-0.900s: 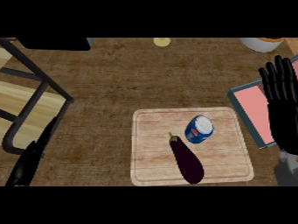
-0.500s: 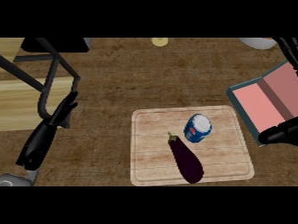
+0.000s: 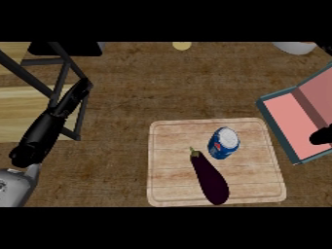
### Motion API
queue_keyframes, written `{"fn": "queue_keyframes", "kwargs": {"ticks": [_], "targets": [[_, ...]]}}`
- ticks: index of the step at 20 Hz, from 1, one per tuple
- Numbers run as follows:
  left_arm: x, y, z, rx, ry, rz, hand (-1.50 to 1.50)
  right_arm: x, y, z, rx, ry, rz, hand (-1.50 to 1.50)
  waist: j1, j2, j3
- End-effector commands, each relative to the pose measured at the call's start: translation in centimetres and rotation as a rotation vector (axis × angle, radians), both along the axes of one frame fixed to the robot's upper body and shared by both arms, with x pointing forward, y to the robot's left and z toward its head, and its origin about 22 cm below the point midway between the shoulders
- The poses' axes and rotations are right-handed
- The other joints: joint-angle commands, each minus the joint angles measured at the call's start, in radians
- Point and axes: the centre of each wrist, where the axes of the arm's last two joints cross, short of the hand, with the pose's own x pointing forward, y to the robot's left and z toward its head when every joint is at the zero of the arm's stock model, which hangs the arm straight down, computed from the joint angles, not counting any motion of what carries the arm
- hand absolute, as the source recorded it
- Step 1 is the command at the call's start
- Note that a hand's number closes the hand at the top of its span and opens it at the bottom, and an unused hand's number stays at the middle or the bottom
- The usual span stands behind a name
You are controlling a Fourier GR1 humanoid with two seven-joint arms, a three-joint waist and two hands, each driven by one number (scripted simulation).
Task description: Pick the can from the cutting board and place it in the cardboard box
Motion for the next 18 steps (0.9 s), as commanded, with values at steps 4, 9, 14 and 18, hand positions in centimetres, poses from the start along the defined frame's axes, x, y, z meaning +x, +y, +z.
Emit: {"fn": "queue_keyframes", "kwargs": {"ticks": [4,9,14,18], "targets": [[0.3,0.3,0.5,-0.01,0.003,-0.005,0.0,0.4,1.5,1.6,-0.358,-0.097,0.093,-1.5,-0.006,-0.008,-0.002],[0.9,-0.3,-0.6,-0.017,0.007,0.017,0.0,-1.3,6.2,1.7,-0.632,-0.128,0.163,-1.5,-0.024,-0.01,-0.003],[0.7,0.1,0.4,-0.008,0.004,0.019,0.0,-3.2,9.8,4.9,-0.832,-0.144,0.156,-1.5,-0.02,-0.016,-0.003],[0.8,0.7,-0.2,-0.007,0.008,0.013,0.0,-5.6,11.7,2.4,-0.891,-0.141,0.133,-1.5,-0.029,-0.013,-0.002]]}}
